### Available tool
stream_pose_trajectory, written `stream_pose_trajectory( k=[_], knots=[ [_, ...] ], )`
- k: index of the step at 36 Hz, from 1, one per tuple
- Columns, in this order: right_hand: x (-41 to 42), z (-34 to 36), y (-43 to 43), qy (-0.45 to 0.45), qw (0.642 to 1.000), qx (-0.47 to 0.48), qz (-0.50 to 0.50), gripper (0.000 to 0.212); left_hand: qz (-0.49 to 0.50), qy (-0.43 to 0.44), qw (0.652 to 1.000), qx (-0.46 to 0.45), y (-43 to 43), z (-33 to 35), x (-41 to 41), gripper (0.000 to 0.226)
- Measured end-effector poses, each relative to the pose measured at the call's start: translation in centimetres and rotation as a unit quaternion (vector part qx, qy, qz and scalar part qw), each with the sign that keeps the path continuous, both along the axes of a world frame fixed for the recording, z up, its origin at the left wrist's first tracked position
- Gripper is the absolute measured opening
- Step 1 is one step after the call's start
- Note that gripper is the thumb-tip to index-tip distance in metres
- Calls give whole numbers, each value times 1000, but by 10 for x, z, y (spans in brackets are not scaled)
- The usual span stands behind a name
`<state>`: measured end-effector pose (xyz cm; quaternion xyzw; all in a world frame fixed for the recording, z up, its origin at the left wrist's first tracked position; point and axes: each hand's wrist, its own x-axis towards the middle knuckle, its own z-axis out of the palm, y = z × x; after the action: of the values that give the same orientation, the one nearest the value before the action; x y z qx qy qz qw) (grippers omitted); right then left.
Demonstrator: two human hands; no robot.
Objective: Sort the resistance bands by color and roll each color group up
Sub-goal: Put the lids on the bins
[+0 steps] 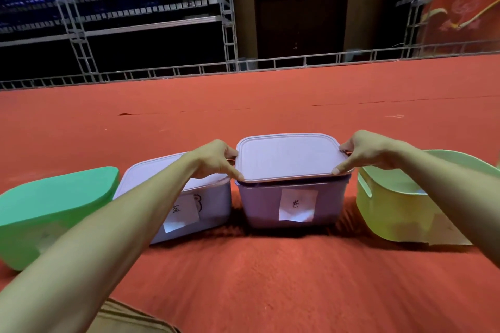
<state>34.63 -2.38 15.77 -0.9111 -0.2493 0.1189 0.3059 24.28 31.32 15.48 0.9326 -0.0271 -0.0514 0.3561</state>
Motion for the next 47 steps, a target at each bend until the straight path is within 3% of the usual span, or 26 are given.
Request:
stream_pose_trajectory(
  k=[4,9,19,23,29,37,40,47],
  knots=[
    [7,-8,1,12,1000,-27,6,96,-1,12,999,45,3,-3,4,50],
    [3,-10,4,12,1000,-11,-4,59,0,33,998,59,5,-6,8,57],
    [4,-11,6,-2,999,-31,-20,50,24,50,988,142,1,-2,15,48],
    [7,-12,6,6,999,-37,-31,65,23,65,984,163,-3,1,16,46],
    [2,-12,8,3,999,-19,-30,52,22,76,980,180,-3,2,19,42],
    [6,-18,2,67,998,10,-15,30,28,97,979,179,-6,2,20,44],
    [8,-18,2,73,997,13,-20,38,31,100,981,163,-6,2,19,41],
    [6,-12,-4,75,997,2,-29,81,32,102,988,108,-9,-2,20,42]
  ],
)
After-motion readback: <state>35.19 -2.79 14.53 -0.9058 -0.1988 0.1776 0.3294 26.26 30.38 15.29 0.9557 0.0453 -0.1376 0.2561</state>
